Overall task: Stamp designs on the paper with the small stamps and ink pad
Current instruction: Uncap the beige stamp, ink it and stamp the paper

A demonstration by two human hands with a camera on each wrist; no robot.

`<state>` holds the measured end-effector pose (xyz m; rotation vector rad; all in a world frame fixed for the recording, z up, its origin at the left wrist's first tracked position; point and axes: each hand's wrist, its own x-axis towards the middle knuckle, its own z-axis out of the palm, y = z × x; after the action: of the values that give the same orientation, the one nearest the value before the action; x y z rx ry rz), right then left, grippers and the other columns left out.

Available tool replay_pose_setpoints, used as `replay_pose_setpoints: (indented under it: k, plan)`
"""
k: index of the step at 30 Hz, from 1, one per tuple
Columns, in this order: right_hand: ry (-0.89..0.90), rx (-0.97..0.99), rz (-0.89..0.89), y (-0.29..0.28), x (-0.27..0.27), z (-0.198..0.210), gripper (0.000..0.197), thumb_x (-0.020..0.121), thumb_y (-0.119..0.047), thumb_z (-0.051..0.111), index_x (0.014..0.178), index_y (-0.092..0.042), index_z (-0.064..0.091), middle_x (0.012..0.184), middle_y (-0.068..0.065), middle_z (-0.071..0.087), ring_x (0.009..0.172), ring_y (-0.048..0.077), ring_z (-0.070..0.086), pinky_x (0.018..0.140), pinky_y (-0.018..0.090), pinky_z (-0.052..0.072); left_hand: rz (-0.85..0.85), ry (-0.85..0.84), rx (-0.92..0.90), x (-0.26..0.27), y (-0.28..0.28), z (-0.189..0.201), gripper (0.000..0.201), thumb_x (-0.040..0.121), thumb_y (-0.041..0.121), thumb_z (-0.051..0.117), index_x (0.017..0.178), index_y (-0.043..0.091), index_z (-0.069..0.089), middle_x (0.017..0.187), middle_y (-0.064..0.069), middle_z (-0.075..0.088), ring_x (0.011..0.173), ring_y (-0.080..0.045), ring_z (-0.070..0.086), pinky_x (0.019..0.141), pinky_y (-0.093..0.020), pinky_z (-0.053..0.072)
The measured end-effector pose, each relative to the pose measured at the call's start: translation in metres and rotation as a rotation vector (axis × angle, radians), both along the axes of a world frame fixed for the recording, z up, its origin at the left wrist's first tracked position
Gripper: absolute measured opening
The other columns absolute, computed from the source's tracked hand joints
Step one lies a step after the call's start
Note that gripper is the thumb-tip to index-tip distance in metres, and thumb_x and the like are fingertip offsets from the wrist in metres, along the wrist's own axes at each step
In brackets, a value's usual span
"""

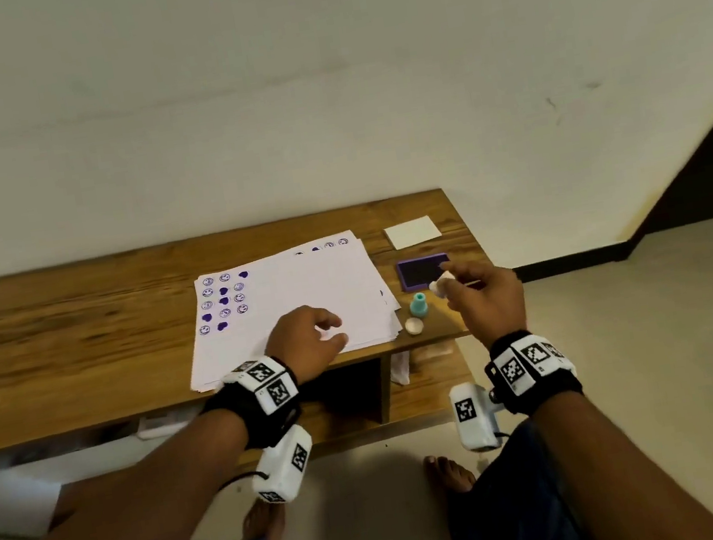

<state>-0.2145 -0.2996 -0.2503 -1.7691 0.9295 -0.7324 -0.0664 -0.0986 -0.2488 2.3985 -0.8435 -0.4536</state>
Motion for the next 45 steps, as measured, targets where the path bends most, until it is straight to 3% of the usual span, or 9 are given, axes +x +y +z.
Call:
replay_pose_setpoints:
  k: [2, 5, 13, 27, 31, 34, 39, 42, 45]
  plan:
    - [-0.016, 0.024, -0.019, -0.001, -0.009, -0.014, 0.023, 0.080, -0.014, 0.077, 0.102, -0.020, 0.079, 0.088, -0.002, 0.075, 0.084, 0.019, 0.071, 0.083, 0.046, 0.061, -0.015, -0.030, -0.008, -0.017, -0.025, -0.012, 0.032, 0.083, 0.035, 0.072, 0.111, 0.022, 0.070, 0.118, 0.001, 0.064, 0.105, -0.017, 0.057, 0.092, -0.029, 0.046]
    - [0.004, -0.015, 0.026, -0.005, -0.010, -0.019, 0.025, 0.083, -0.016, 0.075, 0.107, -0.019, 0.077, 0.091, -0.003, 0.073, 0.088, 0.013, 0.069, 0.084, 0.032, 0.059, -0.021, -0.127, -0.004, -0.034, -0.053, -0.024, 0.037, 0.082, 0.040, 0.071, 0.115, 0.023, 0.068, 0.122, 0.000, 0.060, 0.114, -0.021, 0.050, 0.093, -0.030, 0.041]
    - [0.023, 0.020, 0.038, -0.023, 0.002, -0.023, 0.027, 0.079, -0.024, 0.076, 0.106, -0.022, 0.078, 0.089, -0.008, 0.073, 0.087, 0.005, 0.067, 0.076, 0.018, 0.050, -0.077, -0.309, 0.097, -0.043, -0.090, -0.041, 0.050, 0.079, 0.051, 0.066, 0.123, 0.026, 0.064, 0.123, -0.004, 0.057, 0.112, -0.026, 0.047, 0.089, -0.038, 0.044]
    - [0.013, 0.060, 0.078, -0.020, 0.000, -0.019, 0.028, 0.082, -0.025, 0.077, 0.109, -0.019, 0.077, 0.095, -0.004, 0.073, 0.089, 0.009, 0.066, 0.080, 0.027, 0.056, -0.066, -0.402, 0.162, -0.048, -0.099, -0.044, 0.045, 0.079, 0.055, 0.064, 0.115, 0.028, 0.068, 0.119, 0.000, 0.061, 0.110, -0.024, 0.050, 0.089, -0.044, 0.042]
    - [0.000, 0.074, 0.076, -0.019, 0.000, -0.017, 0.028, 0.082, -0.024, 0.077, 0.109, -0.019, 0.077, 0.094, -0.005, 0.072, 0.089, 0.009, 0.066, 0.081, 0.026, 0.055, 0.004, -0.274, 0.022, -0.048, -0.090, -0.038, 0.037, 0.078, 0.054, 0.067, 0.102, 0.026, 0.070, 0.108, 0.003, 0.069, 0.098, -0.019, 0.060, 0.090, -0.045, 0.046]
    - [-0.024, 0.096, 0.113, -0.012, 0.002, -0.014, 0.027, 0.083, -0.021, 0.076, 0.110, -0.017, 0.077, 0.094, -0.005, 0.071, 0.089, 0.011, 0.066, 0.080, 0.027, 0.055, 0.076, -0.158, -0.100, -0.049, -0.073, -0.034, 0.033, 0.079, 0.048, 0.072, 0.099, 0.022, 0.069, 0.104, 0.002, 0.071, 0.088, -0.014, 0.059, 0.085, -0.033, 0.049]
    - [-0.078, 0.172, 0.185, 0.017, 0.017, -0.014, 0.023, 0.078, -0.023, 0.078, 0.101, -0.020, 0.079, 0.087, 0.000, 0.074, 0.086, 0.019, 0.071, 0.082, 0.045, 0.061, 0.206, -0.021, -0.213, -0.056, -0.034, -0.031, 0.029, 0.075, 0.046, 0.077, 0.090, 0.021, 0.072, 0.089, 0.007, 0.071, 0.082, -0.010, 0.063, 0.074, -0.024, 0.046]
    - [-0.134, 0.261, 0.301, 0.035, 0.027, -0.014, 0.022, 0.085, -0.014, 0.074, 0.106, -0.013, 0.077, 0.094, 0.012, 0.072, 0.088, 0.028, 0.073, 0.075, 0.038, 0.063, 0.256, 0.154, -0.351, -0.057, -0.013, -0.033, 0.026, 0.074, 0.033, 0.082, 0.093, 0.019, 0.071, 0.085, 0.008, 0.072, 0.076, -0.004, 0.068, 0.069, -0.017, 0.051]
    - [-0.155, 0.302, 0.412, 0.052, 0.035, -0.012, 0.019, 0.089, -0.007, 0.070, 0.107, -0.011, 0.075, 0.091, 0.008, 0.071, 0.086, 0.025, 0.074, 0.073, 0.032, 0.062, 0.296, 0.299, -0.468, -0.053, 0.002, -0.040, 0.029, 0.074, 0.018, 0.082, 0.101, 0.015, 0.071, 0.087, 0.001, 0.075, 0.077, -0.007, 0.071, 0.075, -0.021, 0.057]
